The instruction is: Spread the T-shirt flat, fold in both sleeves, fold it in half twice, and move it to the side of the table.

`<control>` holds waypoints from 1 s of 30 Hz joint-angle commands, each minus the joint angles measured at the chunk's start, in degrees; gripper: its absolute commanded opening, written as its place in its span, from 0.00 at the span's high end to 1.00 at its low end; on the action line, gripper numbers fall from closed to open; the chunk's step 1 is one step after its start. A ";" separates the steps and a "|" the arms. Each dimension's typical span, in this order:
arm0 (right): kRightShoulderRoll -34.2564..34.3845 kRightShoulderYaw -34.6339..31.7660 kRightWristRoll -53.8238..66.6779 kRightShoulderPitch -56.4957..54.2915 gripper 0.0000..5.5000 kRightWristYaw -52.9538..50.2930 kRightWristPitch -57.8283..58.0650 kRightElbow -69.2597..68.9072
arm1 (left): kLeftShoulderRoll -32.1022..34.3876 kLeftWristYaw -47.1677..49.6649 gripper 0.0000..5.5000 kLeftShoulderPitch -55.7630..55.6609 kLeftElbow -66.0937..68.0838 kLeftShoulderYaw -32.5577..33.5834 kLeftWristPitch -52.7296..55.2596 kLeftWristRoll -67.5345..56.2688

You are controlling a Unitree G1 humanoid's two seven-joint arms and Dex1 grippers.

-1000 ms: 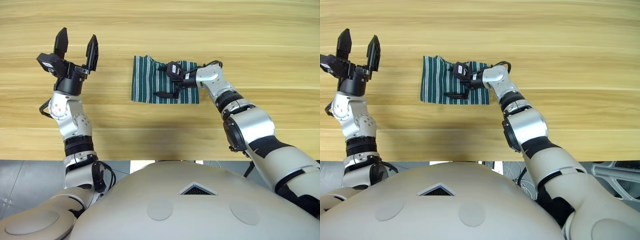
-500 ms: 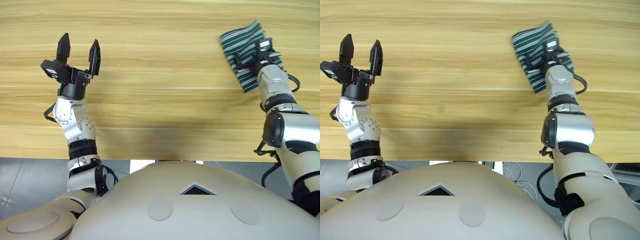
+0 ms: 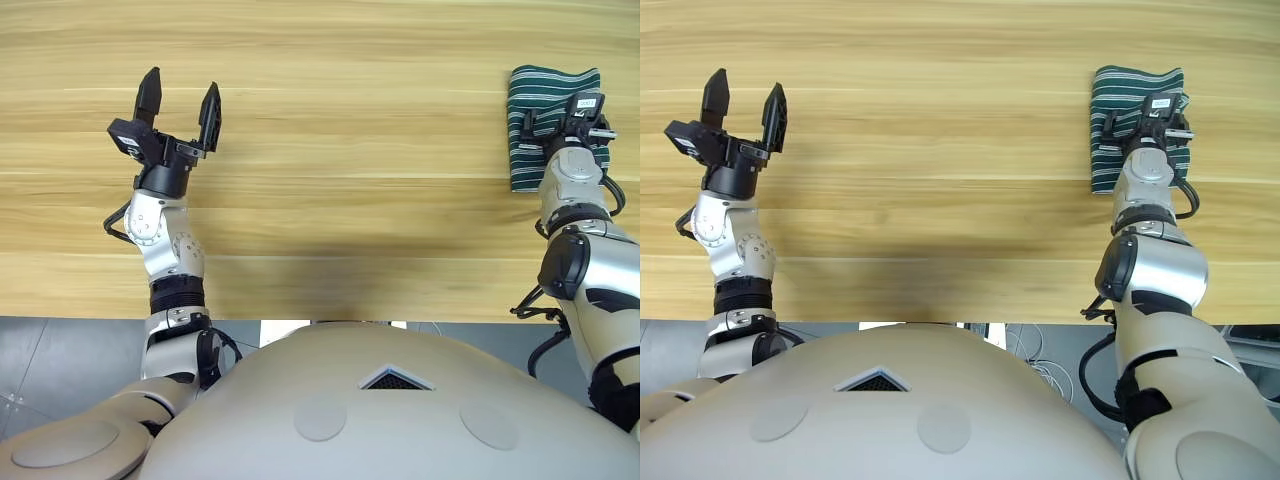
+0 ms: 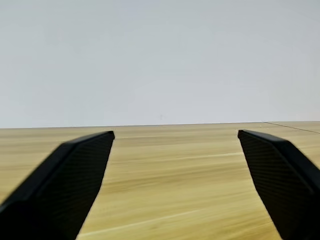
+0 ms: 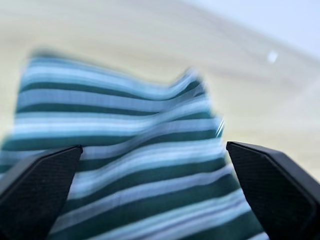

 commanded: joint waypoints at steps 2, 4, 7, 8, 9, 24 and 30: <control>2.97 -1.37 2.49 -5.20 0.02 5.63 -17.79 -3.44 | 0.01 4.86 0.19 -5.24 8.18 0.45 -3.96 4.54; 6.14 1.45 0.40 -3.95 0.02 7.17 -24.23 -4.02 | 0.38 8.15 0.19 -7.74 14.50 -0.64 -7.64 9.54; 8.93 2.17 0.45 0.53 0.02 8.30 -28.76 -3.53 | -0.35 11.91 0.19 -9.36 20.41 -2.51 -13.72 15.24; 9.44 1.13 1.87 2.09 0.02 9.26 -29.33 -3.36 | -0.88 12.19 0.19 -9.57 21.24 -2.11 -15.01 14.49; 9.79 0.00 3.41 3.17 0.02 10.54 -29.37 -3.20 | -1.22 12.22 0.19 -9.72 22.00 -1.75 -16.05 13.66; 10.95 -5.28 8.14 7.60 0.02 12.85 -30.45 -1.95 | 0.98 30.36 0.19 -14.31 49.09 -0.84 -32.46 23.36; 10.51 -2.39 2.96 8.55 0.02 5.82 -34.15 -2.05 | 2.07 38.57 0.19 -13.94 51.04 -2.84 -33.67 28.53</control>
